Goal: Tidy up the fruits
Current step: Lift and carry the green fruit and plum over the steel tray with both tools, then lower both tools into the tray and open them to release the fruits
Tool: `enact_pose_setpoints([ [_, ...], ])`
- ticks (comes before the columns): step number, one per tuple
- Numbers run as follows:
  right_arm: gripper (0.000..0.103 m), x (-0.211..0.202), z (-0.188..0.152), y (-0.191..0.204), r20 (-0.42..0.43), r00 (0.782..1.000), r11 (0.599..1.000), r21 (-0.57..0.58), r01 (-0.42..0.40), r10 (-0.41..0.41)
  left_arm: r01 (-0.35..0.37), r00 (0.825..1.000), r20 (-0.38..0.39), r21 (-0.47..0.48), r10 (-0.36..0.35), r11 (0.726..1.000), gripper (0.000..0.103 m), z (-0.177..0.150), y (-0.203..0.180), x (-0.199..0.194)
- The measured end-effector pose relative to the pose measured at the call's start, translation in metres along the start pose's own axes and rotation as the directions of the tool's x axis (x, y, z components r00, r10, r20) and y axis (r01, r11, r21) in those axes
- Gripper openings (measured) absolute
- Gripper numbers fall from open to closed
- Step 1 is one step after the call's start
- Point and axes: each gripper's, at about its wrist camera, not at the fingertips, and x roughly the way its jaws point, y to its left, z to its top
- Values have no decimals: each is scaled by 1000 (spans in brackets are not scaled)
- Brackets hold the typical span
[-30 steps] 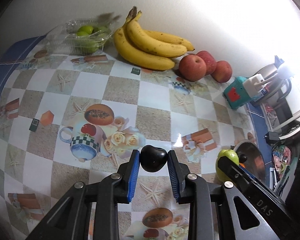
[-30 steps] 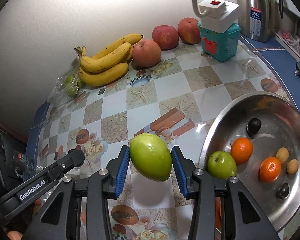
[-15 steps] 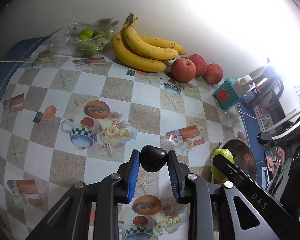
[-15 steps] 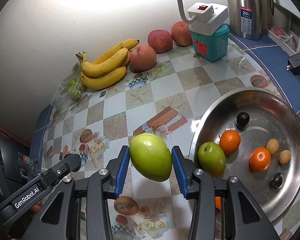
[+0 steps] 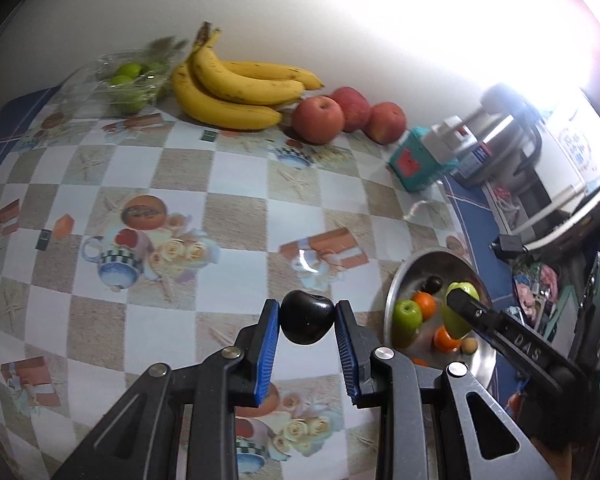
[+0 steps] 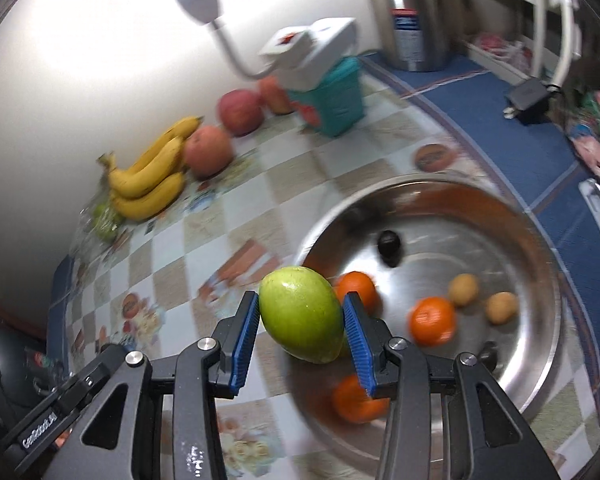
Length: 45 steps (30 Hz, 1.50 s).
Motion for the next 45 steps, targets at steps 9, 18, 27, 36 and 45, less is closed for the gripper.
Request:
enact_pose_setpoints([
  [9,45,-16,14,-52,43,998,991,130,30,-36,37,998,-44,101,-33,994,30,-12,-45,15],
  [18,45,-25,21,-93,74,994,974,218,63,-81,99,993,-89,187,-83,977,30,-25,-83,35],
  [27,45,-17,21,-109,74,992,966,242,84,-105,144,983,-143,225,-113,964,30,-38,-102,58],
  [36,45,-4,19,-120,49,991,960,260,106,-123,161,975,-189,220,-120,962,30,-45,-107,84],
  [45,45,4,18,-130,36,991,952,281,117,-133,155,974,-198,226,-111,962,30,-48,-115,96],
])
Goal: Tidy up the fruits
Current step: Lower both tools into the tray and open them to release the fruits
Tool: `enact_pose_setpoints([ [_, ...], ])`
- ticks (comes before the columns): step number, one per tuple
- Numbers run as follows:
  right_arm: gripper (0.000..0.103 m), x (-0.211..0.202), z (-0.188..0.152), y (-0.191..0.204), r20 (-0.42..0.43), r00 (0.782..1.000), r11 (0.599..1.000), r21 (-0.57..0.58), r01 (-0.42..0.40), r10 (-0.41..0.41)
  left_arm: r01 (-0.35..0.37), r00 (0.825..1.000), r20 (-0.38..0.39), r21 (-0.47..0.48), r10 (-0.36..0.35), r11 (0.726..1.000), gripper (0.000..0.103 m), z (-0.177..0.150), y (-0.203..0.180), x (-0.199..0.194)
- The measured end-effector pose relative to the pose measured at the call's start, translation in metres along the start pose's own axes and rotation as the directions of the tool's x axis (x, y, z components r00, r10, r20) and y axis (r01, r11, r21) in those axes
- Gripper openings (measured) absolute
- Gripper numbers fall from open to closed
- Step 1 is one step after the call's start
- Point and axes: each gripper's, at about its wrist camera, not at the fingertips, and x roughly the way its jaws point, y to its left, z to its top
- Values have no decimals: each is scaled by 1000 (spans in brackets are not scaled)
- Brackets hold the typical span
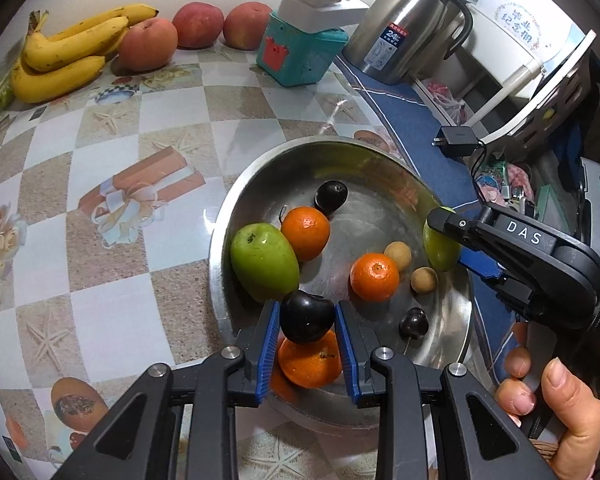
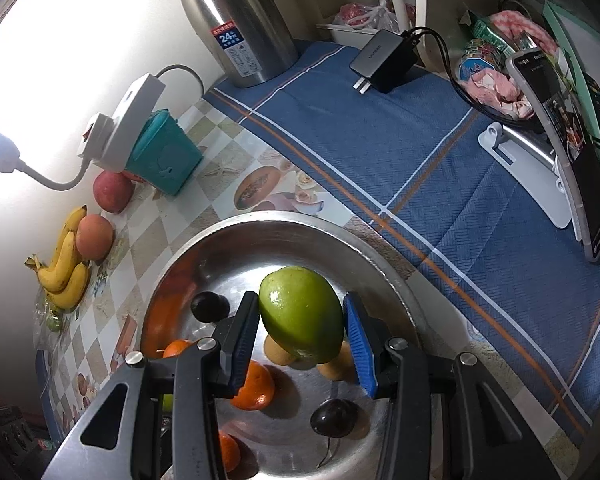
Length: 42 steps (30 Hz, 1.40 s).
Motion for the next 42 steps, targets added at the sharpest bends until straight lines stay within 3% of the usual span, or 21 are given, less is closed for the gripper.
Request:
enact_pose_setpoints([
  [24,45,13,-2,-1,9,1000,1000,-6,-7,7,-7,1000,-14,-5,7,1000,33,3,-3,11],
  [28,45,14,-1,-2,6,1000,1000,-3,-6,6,-6,1000,-16,-4,6,1000,39,3,-4,12],
  [42,45,10,-1,4,8,1000,999,-35,2,-2,-14,1000,1,-18,14,1000,42,8,-3,-5],
])
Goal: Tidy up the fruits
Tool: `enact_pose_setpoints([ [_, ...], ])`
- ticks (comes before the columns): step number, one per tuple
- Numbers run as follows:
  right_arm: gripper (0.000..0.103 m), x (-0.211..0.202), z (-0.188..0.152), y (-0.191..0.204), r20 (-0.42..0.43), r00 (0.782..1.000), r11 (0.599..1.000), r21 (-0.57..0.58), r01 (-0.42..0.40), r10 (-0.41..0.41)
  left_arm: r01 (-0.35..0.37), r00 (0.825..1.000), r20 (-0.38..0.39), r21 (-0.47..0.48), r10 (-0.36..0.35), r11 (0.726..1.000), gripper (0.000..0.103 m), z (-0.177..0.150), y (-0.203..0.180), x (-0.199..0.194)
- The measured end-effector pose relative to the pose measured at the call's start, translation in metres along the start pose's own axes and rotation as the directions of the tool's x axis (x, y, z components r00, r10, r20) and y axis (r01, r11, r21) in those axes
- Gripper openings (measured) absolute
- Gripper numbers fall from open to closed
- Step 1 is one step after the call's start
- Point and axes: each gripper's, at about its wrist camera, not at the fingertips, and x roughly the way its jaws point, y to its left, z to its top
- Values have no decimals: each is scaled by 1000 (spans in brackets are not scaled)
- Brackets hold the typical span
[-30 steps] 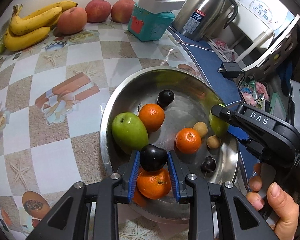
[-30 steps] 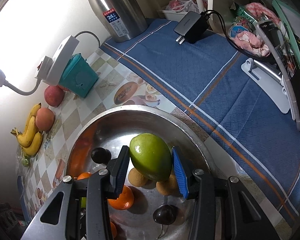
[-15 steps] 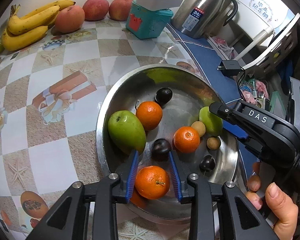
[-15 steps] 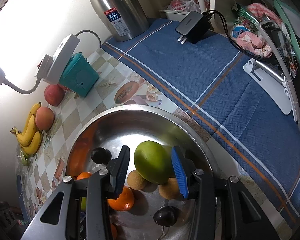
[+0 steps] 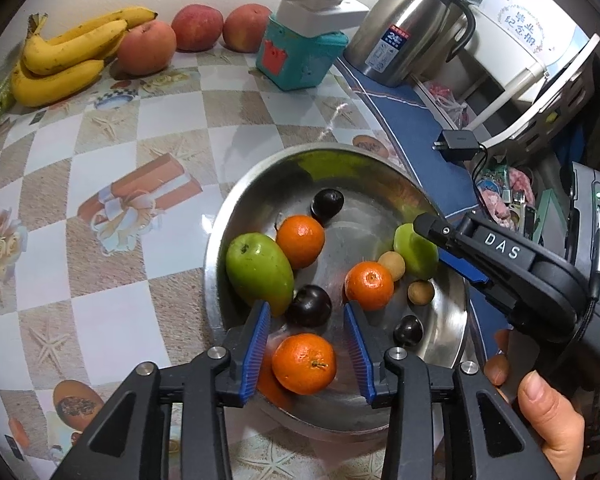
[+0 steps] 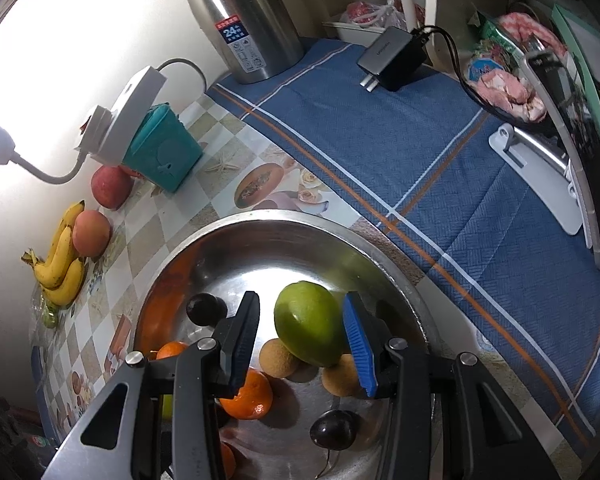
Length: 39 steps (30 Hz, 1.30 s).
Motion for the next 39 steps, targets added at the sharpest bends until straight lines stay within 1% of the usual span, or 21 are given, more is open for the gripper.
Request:
enact_pose_setpoints([
  [5,45,-7,0,11,19,999,998,-55,35,-34,-27,999,26,-27,28,999,43,4,6,-12],
  [7,45,-9,0,15,26,999,996,-76,49,-47,-47,998,32,-44,48,998,46,5,10,-15],
  [9,45,-10,-1,18,26,998,994,-92,56,-54,-74,996,43,-70,78,995,53,7,16,-18],
  [10,46,-10,-2,19,25,998,993,-99,59,-57,-92,994,45,-83,96,992,64,7,19,-19],
  [11,47,-10,-2,21,24,998,992,-109,62,-60,-119,991,42,-97,124,988,68,8,23,-20],
  [13,61,-9,-4,25,17,998,990,-128,56,-54,-159,985,42,-117,165,980,68,8,30,-20],
  [15,61,-7,-6,30,10,999,988,-147,44,-43,-198,978,34,-146,205,969,74,7,38,-20],
  [16,62,-7,-6,31,9,999,987,-155,47,-46,-210,976,30,-159,218,965,79,6,41,-19],
  [17,62,-6,-7,33,11,999,984,-168,52,-51,-226,972,23,-176,234,958,82,5,45,-18],
  [18,69,-5,-8,35,11,998,983,-176,56,-55,-236,970,17,-187,243,954,83,4,48,-17],
  [19,79,-4,-9,36,10,998,982,-180,57,-56,-245,968,11,-199,252,949,84,4,51,-16],
  [20,81,-4,-9,36,8,999,982,-180,53,-53,-252,966,5,-210,259,945,86,3,53,-15],
  [23,82,-2,-11,37,1,999,981,-189,51,-52,-270,961,-7,-236,277,933,94,1,61,-14],
  [28,84,2,-13,40,-5,998,976,-211,56,-58,-291,954,-5,-262,300,920,103,-1,67,-15],
  [32,86,2,-14,42,-5,998,973,-223,56,-58,-316,946,-21,-273,322,909,103,-3,72,-13],
  [34,96,4,-14,43,-9,999,973,-225,50,-54,-324,944,-31,-275,329,905,103,-3,75,-11],
  [39,96,4,-16,45,-11,999,971,-236,45,-49,-344,937,-42,-282,347,896,103,-4,80,-9],
])
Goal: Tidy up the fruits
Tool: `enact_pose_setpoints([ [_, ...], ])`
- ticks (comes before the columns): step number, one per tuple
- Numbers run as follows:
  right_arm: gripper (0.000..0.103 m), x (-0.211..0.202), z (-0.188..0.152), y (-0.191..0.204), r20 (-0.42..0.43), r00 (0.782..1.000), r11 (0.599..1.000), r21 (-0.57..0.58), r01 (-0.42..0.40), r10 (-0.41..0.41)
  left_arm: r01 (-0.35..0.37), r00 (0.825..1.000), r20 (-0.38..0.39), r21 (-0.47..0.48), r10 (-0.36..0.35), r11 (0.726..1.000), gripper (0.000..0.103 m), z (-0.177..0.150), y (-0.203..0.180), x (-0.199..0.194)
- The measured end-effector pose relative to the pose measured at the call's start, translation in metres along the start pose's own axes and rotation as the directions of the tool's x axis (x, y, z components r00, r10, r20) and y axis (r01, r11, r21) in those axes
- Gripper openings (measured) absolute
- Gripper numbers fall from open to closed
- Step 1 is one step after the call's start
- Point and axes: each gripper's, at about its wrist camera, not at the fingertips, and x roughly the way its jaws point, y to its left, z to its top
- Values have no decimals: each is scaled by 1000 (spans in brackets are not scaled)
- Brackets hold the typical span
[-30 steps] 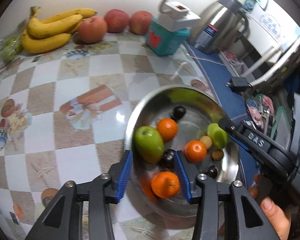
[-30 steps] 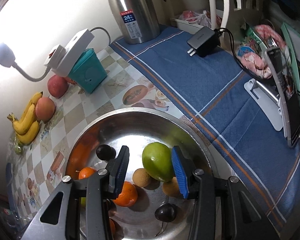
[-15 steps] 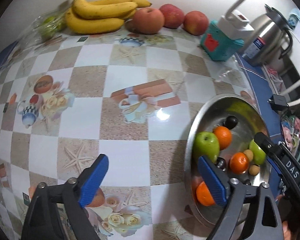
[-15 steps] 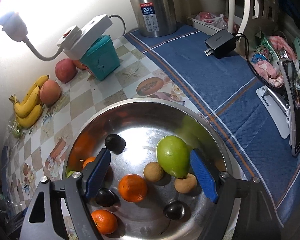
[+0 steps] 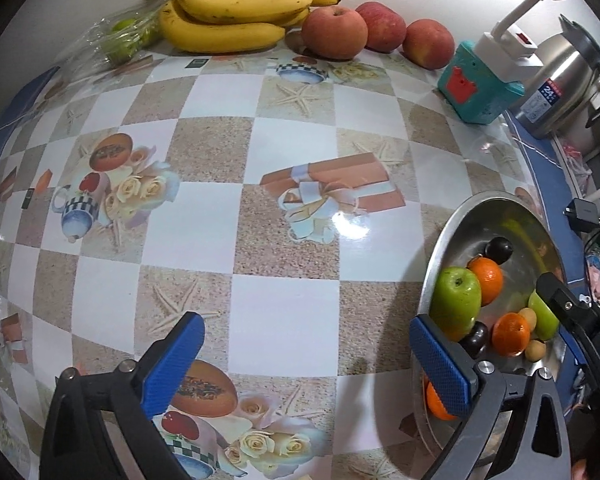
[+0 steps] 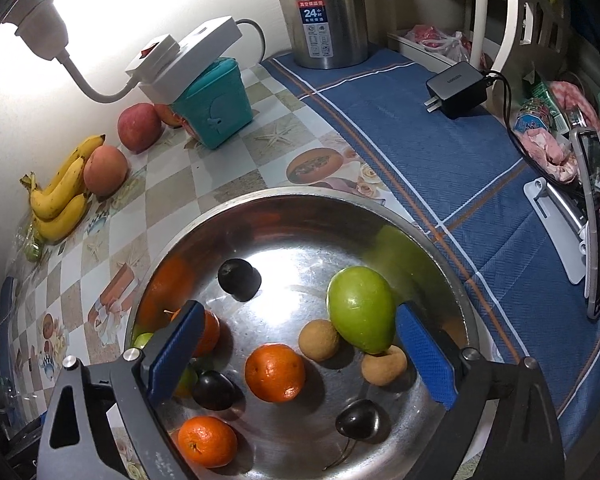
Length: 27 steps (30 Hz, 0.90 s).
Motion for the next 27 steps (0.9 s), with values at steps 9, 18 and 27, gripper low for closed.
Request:
enact_pose_setpoints([
  [9,96,-2,-3,14,7,1000,998,-60,-9,9,-70,997,25,32,70,997,103,-1,4,-1],
  [18,96,-6,-10,31,7,1000,994,-104,-16,17,-182,981,84,57,177,982,103,1,9,-14],
  [27,96,-12,-22,50,0,1000,987,-160,-10,11,-266,962,79,65,261,962,103,-6,18,-19],
])
